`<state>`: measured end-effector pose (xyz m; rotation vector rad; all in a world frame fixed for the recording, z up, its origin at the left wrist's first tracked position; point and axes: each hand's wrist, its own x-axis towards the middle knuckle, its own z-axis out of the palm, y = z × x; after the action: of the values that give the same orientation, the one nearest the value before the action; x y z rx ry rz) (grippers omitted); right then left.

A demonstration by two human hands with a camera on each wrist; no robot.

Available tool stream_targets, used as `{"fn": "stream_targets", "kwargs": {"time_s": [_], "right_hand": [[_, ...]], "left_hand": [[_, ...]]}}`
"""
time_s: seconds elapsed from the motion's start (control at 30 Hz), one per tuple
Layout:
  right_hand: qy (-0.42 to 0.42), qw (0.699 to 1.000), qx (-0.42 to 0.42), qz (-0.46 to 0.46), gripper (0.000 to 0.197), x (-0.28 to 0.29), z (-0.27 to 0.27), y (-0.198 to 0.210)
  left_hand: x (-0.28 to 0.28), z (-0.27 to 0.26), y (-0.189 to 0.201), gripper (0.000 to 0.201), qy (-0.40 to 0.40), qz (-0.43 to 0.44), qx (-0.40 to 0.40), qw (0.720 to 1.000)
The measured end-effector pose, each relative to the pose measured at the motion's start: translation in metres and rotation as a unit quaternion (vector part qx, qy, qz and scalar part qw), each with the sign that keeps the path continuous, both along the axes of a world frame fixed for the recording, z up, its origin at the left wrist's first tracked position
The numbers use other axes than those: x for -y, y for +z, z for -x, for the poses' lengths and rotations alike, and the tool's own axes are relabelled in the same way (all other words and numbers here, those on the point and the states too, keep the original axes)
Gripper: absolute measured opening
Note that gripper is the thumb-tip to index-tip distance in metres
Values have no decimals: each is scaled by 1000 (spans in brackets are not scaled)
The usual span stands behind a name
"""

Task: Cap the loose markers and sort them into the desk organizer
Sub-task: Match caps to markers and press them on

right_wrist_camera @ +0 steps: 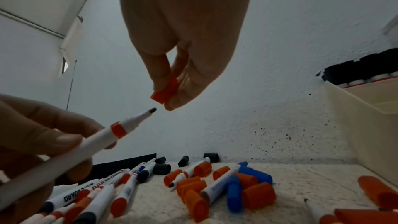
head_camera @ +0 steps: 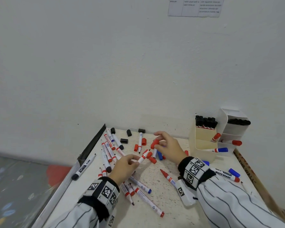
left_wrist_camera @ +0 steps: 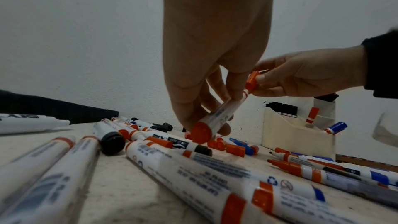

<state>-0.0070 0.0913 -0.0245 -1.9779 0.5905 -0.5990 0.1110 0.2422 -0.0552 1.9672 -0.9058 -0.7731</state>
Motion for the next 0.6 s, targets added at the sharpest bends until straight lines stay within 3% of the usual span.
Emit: {"fn": "stream_targets", "kwargs": {"time_s": [0.2, 0.3, 0.43, 0.6], "right_hand": [[30, 997, -57, 37, 23, -5, 6, -6], [40, 991, -112, 54, 7, -4, 10, -9], [28, 990, -133, 42, 38, -6, 15, -7], [-18, 995, -101, 18, 44, -7, 17, -9]], "left_hand": [[1, 5, 3, 20, -20, 17, 4, 1000], [0, 9, 6, 23, -39, 32, 0, 999], [-1, 16, 10, 27, -59, 58, 98, 992], [4, 28, 17, 22, -65, 96, 178, 977]]}}
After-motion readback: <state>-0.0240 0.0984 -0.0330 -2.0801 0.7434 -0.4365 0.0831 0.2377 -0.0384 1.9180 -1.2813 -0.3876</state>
